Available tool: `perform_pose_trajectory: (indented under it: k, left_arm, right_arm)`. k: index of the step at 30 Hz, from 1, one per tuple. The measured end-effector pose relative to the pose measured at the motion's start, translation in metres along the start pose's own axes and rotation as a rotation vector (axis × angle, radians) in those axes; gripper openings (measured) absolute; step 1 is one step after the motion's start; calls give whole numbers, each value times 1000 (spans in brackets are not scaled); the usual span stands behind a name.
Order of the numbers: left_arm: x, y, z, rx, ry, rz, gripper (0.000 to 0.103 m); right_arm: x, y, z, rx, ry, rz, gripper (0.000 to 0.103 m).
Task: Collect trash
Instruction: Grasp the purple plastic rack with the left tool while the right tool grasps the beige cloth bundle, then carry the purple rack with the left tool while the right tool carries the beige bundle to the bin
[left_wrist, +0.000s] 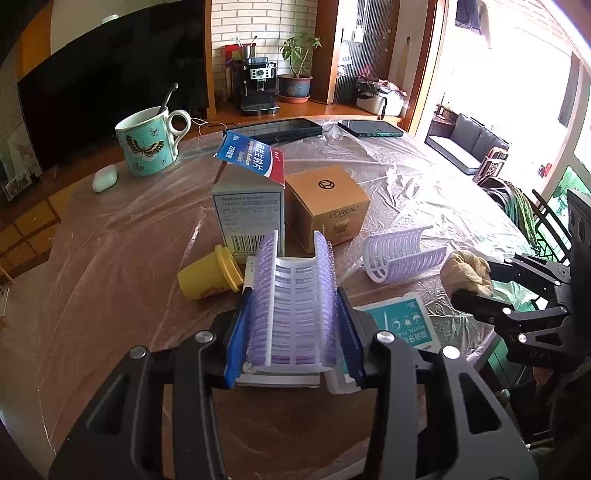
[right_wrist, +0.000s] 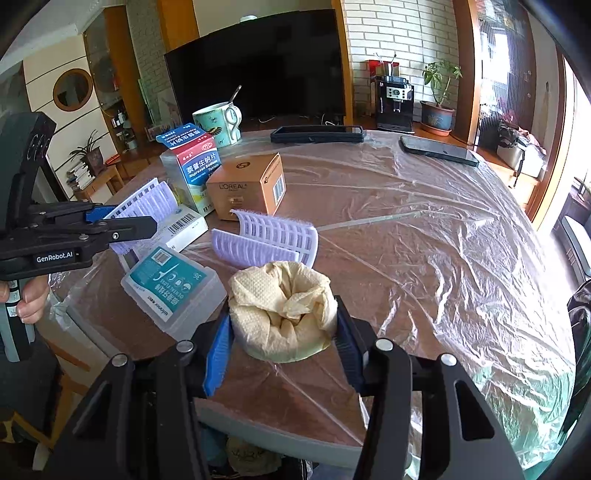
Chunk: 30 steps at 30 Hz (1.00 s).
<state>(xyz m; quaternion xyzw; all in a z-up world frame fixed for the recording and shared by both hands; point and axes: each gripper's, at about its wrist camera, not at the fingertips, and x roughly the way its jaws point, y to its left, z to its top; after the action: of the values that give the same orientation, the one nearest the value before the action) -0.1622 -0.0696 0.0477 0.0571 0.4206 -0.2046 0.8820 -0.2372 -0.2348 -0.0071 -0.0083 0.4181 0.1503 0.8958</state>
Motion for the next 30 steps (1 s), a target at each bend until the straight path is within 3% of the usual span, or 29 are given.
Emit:
perform_pose_trajectory:
  k: [15, 30]
  left_arm:
    - [-15, -5, -9, -84, -15, -4, 44]
    - [-47, -17, -25, -89, -48, -30, 44]
  right_arm:
    - [-7, -1, 7, 16, -4, 17, 50]
    - [-36, 10, 7, 11, -35, 71, 50]
